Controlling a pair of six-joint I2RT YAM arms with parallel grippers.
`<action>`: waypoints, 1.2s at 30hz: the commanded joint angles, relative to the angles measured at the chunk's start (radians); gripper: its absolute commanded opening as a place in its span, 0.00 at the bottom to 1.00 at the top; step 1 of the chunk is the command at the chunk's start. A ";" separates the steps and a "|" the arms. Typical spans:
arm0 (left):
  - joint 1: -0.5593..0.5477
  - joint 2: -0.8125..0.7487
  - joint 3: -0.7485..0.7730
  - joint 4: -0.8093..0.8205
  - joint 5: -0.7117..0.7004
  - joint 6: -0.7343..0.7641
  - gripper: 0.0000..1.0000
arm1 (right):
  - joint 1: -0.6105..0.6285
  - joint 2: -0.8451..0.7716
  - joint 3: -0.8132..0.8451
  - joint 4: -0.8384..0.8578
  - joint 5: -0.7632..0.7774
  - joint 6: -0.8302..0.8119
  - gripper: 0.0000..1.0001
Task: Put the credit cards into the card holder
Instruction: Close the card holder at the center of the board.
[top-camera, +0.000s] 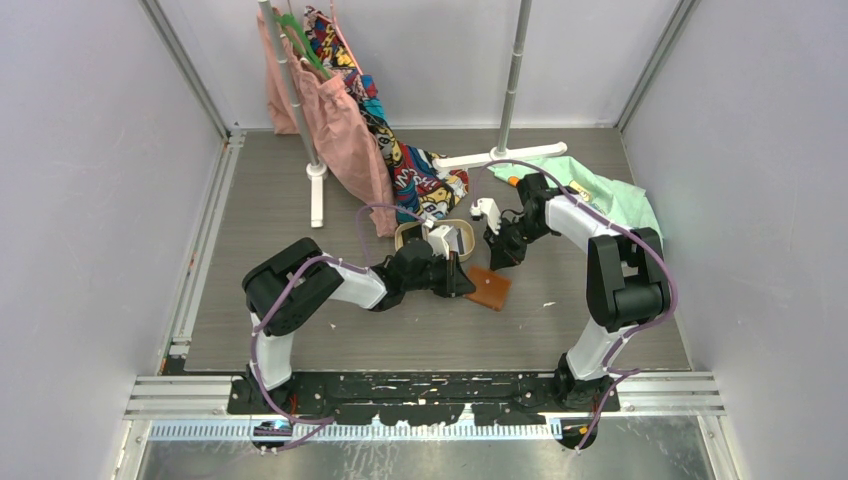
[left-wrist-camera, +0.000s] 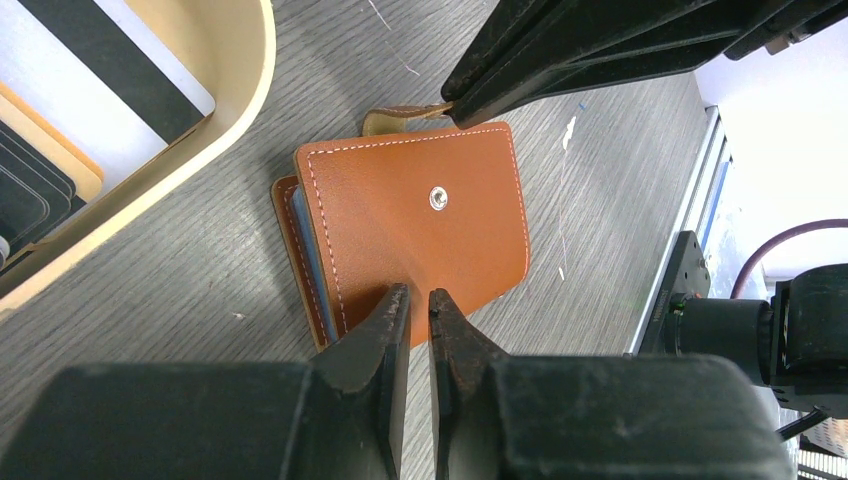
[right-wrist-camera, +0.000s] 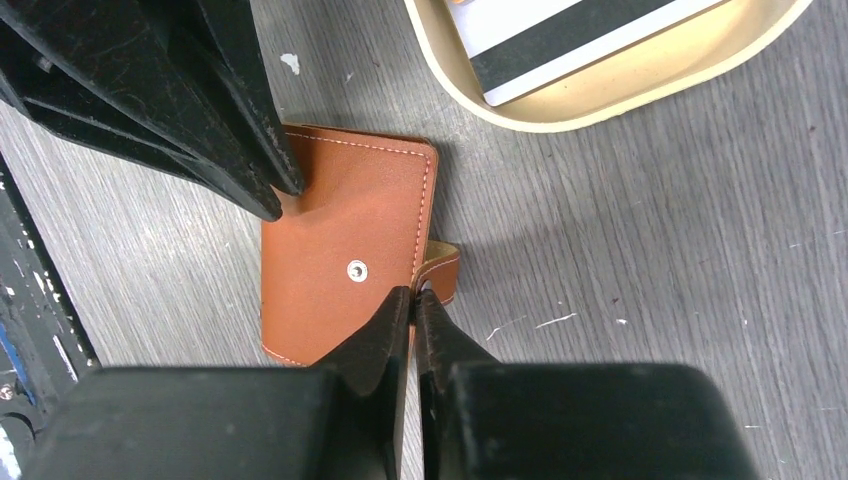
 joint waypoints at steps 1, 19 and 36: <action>0.001 0.017 0.015 -0.027 0.008 0.022 0.14 | 0.001 -0.026 0.045 -0.028 -0.001 -0.024 0.08; 0.001 0.035 0.017 0.004 0.029 -0.005 0.09 | 0.095 -0.112 -0.087 0.023 0.094 -0.137 0.01; 0.001 0.032 0.013 0.009 0.031 -0.003 0.08 | 0.149 -0.122 -0.108 -0.015 0.129 -0.201 0.01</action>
